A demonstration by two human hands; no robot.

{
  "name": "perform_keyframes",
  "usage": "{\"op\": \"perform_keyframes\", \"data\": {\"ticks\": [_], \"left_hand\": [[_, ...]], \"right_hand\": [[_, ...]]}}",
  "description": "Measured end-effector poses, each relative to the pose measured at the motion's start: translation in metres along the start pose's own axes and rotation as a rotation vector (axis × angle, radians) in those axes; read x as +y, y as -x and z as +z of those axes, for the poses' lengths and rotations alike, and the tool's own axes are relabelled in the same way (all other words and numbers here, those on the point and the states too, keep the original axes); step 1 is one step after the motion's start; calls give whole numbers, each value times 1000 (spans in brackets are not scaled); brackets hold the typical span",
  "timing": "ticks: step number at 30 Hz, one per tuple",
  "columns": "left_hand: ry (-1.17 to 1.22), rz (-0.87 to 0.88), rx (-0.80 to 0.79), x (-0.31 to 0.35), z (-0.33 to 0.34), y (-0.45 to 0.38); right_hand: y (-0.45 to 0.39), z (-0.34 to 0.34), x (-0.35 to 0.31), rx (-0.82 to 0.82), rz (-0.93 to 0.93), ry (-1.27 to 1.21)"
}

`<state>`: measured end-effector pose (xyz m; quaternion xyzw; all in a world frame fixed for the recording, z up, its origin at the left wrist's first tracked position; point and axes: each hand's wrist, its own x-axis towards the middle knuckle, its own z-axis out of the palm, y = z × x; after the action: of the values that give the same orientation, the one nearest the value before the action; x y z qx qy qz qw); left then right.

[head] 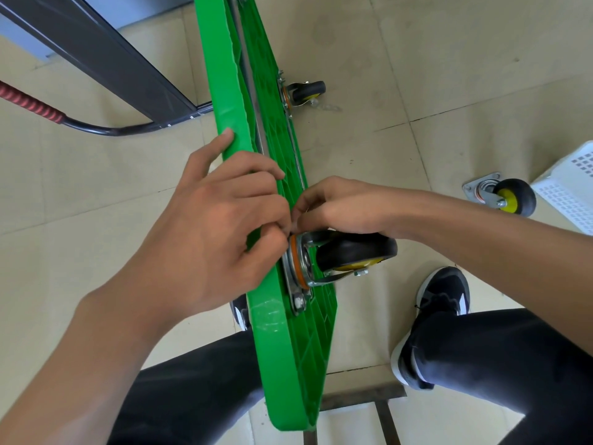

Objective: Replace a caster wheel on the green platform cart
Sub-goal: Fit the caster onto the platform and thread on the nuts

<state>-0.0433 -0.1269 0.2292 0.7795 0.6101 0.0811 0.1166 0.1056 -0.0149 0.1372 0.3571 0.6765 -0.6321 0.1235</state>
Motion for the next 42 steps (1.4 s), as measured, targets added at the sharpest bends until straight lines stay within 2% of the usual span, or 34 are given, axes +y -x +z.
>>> {"op": "perform_keyframes", "data": {"ticks": [14, 18, 23, 29, 42], "left_hand": [[-2, 5, 14, -1, 1, 1], [2, 3, 11, -1, 0, 0], [3, 4, 7, 0, 1, 1], [-1, 3, 2, 0, 0, 0], [-12, -4, -3, 0, 1, 0]], "right_hand": [[4, 3, -5, -23, -26, 207], [4, 3, -5, -43, 3, 190], [1, 2, -4, 7, -34, 241], [0, -1, -4, 11, -27, 175], [4, 0, -5, -108, -46, 210]]}}
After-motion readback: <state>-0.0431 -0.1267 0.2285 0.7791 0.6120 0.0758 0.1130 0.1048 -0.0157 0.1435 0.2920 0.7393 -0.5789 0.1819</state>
